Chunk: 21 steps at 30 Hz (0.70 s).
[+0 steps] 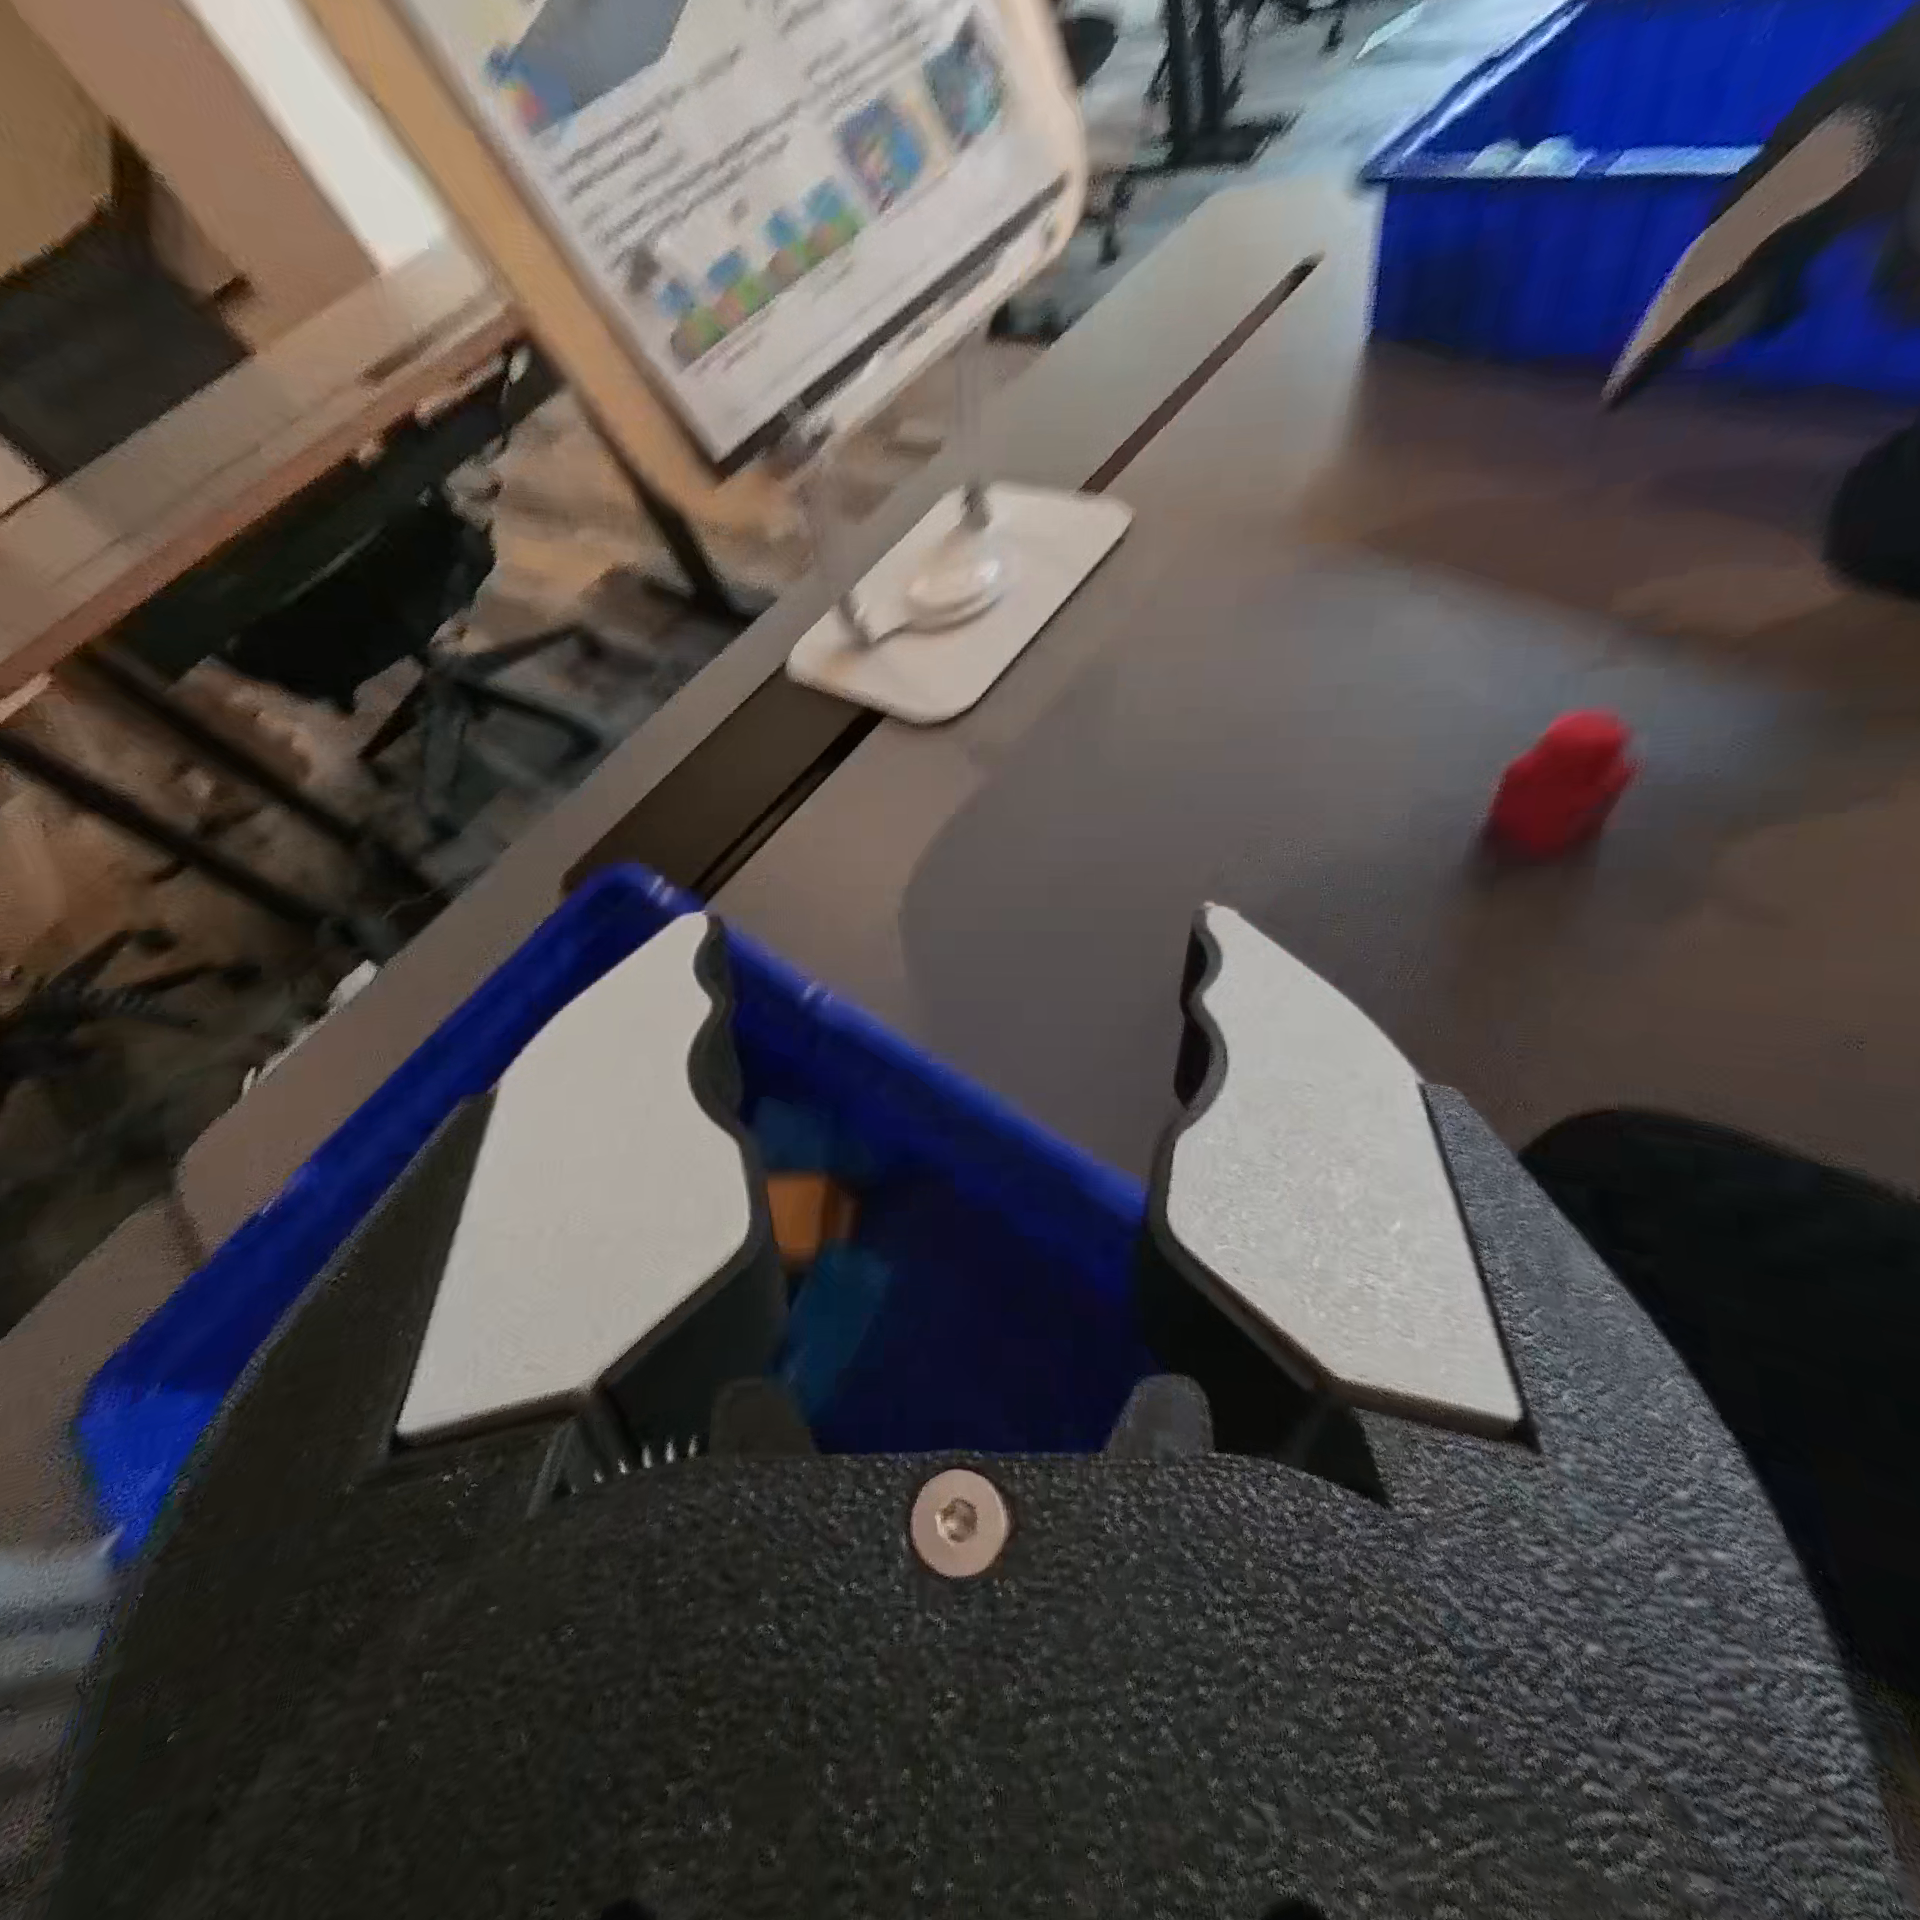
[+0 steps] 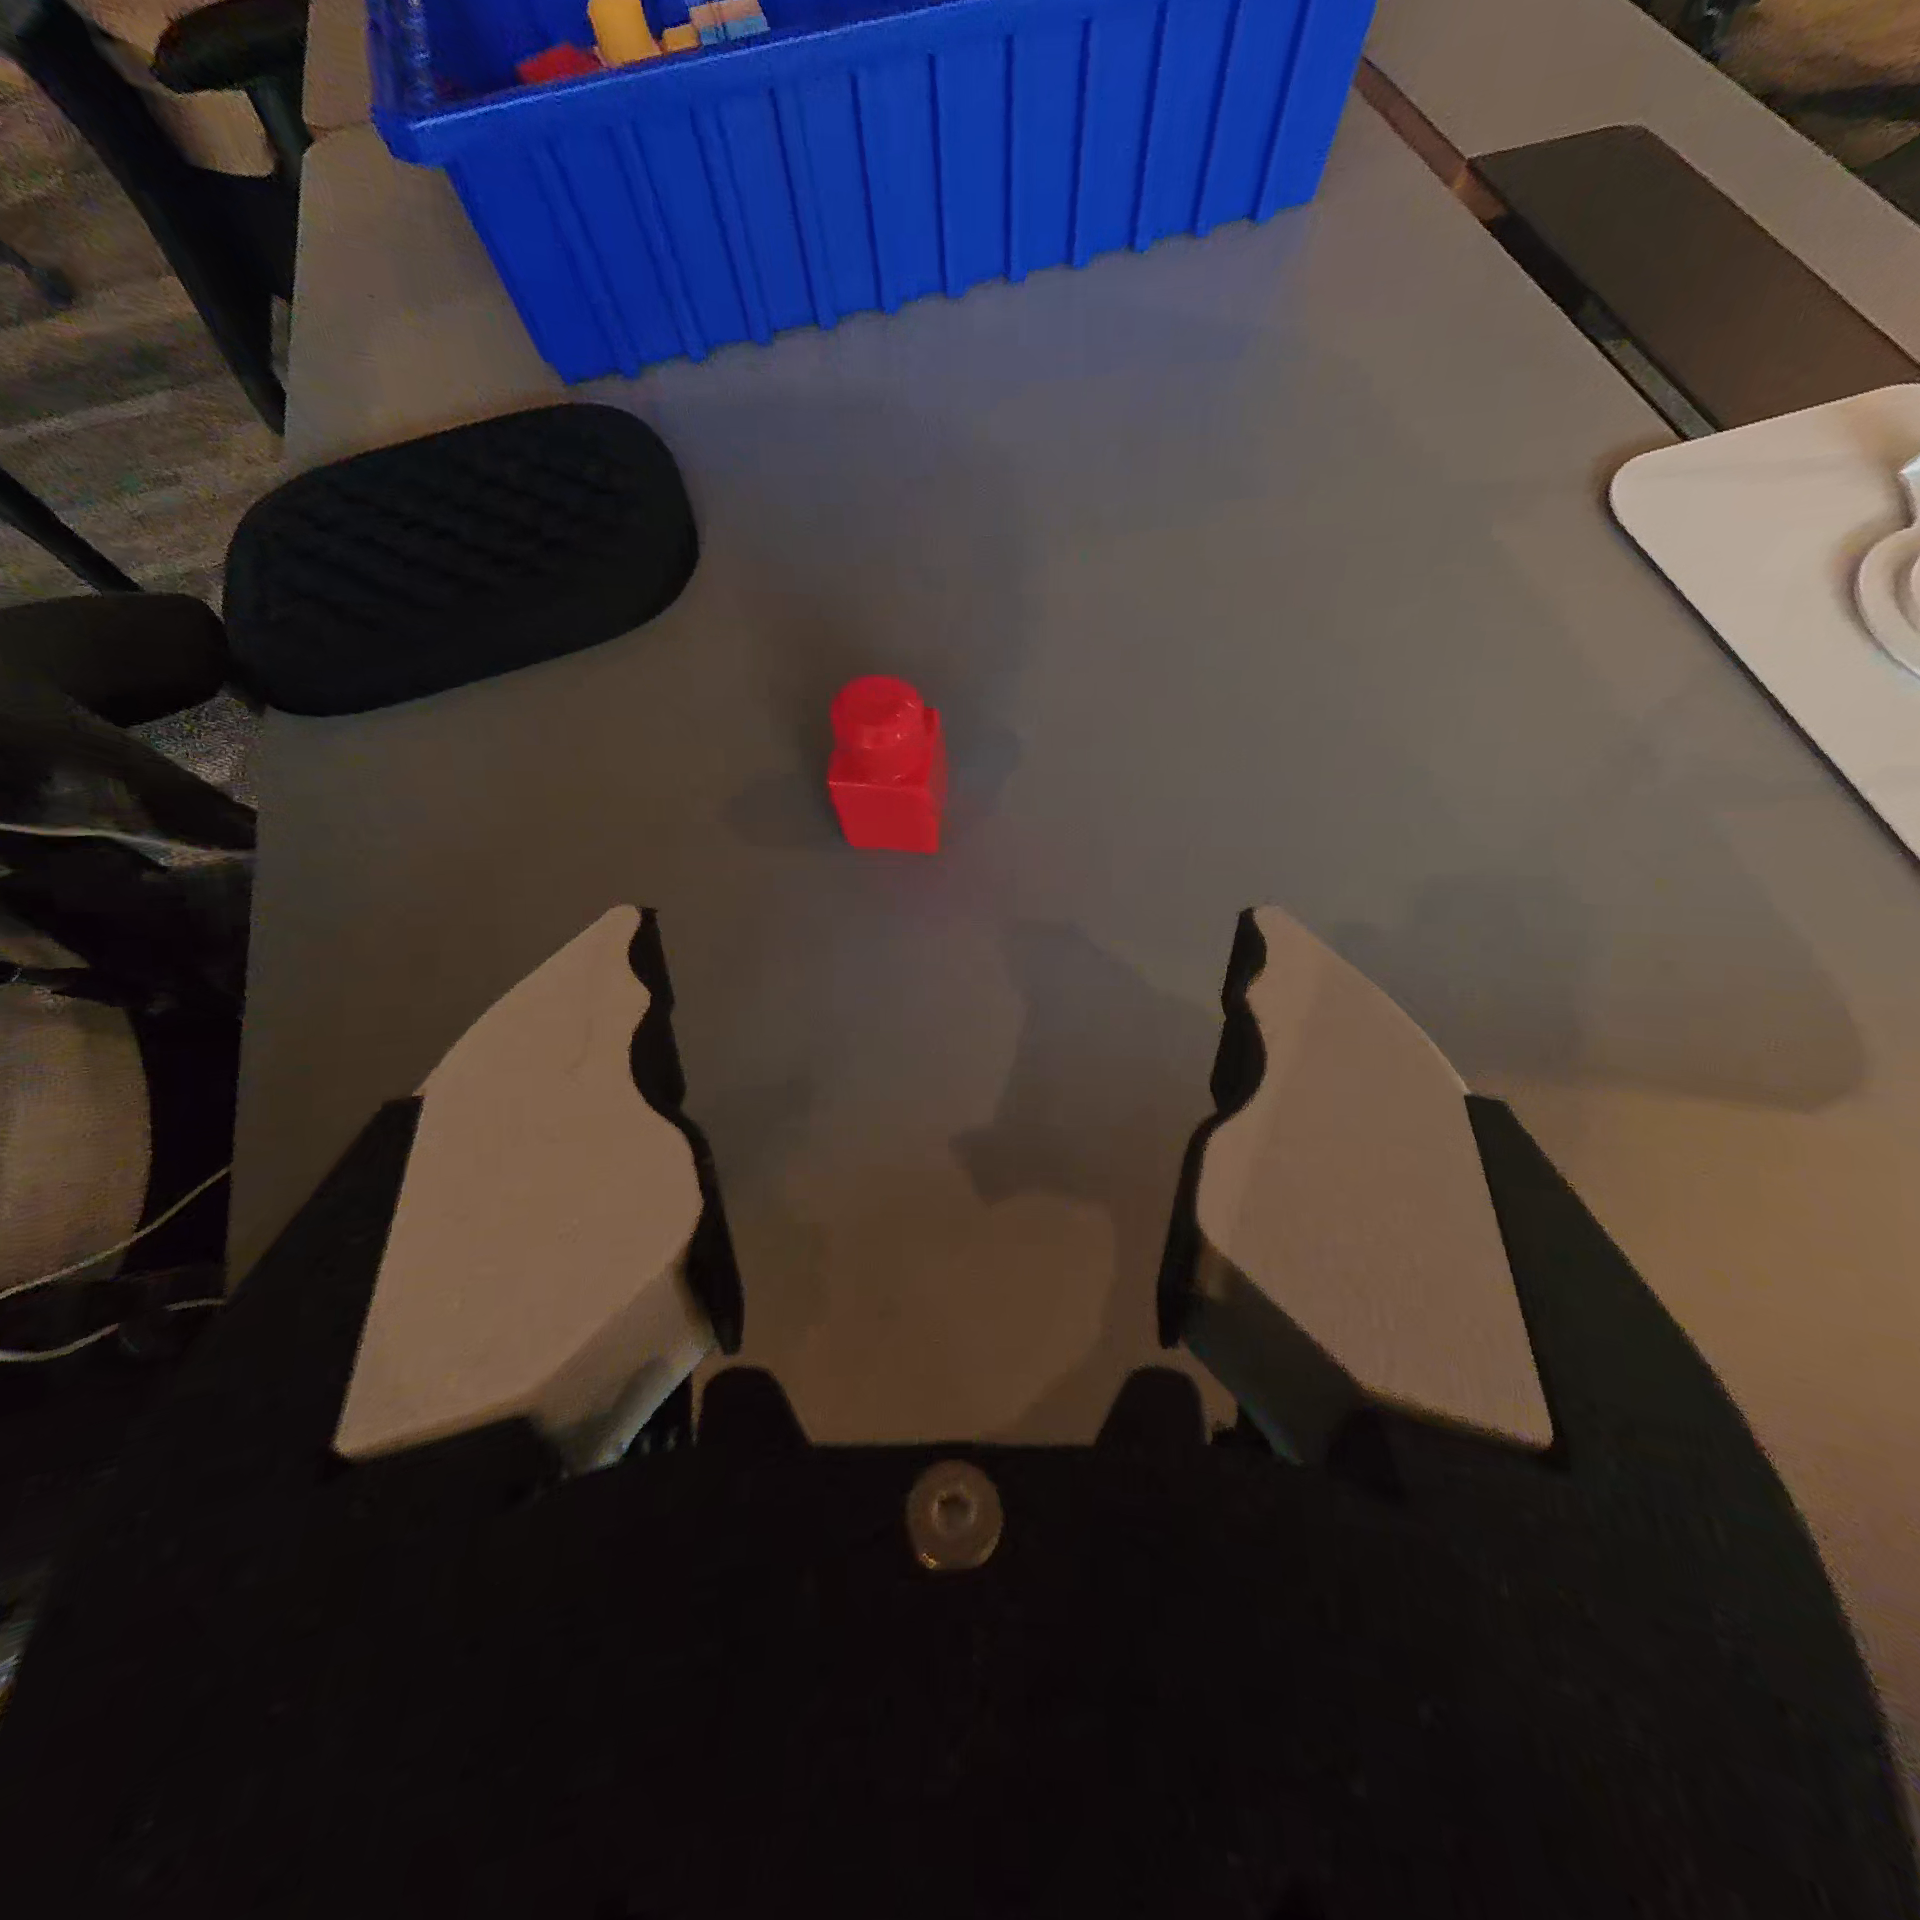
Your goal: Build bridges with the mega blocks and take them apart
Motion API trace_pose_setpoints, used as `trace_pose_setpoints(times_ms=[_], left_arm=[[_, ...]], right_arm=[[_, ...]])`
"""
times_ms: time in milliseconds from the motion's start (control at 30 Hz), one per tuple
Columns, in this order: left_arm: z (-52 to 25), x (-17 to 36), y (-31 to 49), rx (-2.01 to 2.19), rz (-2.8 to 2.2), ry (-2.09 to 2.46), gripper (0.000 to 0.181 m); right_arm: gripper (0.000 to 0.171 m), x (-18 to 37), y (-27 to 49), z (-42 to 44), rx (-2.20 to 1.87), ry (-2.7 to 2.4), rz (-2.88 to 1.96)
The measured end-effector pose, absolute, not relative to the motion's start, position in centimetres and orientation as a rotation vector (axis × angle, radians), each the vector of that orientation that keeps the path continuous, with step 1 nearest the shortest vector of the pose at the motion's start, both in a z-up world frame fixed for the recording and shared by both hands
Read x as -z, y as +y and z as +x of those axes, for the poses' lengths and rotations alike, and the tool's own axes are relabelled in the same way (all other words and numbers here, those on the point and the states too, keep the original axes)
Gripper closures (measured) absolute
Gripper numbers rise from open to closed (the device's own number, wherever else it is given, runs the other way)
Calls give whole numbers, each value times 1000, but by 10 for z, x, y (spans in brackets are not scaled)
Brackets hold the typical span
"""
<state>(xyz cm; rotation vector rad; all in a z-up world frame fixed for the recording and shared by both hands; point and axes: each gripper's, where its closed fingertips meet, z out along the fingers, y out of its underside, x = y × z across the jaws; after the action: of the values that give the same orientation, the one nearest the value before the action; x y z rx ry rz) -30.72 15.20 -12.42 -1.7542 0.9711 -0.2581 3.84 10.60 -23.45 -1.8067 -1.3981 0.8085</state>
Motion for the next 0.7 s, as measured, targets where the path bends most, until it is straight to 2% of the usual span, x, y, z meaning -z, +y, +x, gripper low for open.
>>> trace_pose_setpoints(times_ms=[167,267,433,700], left_arm=[[-375,157,154,210,-1973,1013,95],[-391,191,153,262,-2092,1075,101],[-406,255,160,253,-2233,1255,99],[-420,307,186,209,-2319,1353,121]], right_arm=[[70,240,110,43,-792,-1388,-1832],[70,243,111,46,-778,-1389,-1848],[70,246,114,47,-771,-1382,-1866],[70,252,119,49,-756,-1374,-1900]])
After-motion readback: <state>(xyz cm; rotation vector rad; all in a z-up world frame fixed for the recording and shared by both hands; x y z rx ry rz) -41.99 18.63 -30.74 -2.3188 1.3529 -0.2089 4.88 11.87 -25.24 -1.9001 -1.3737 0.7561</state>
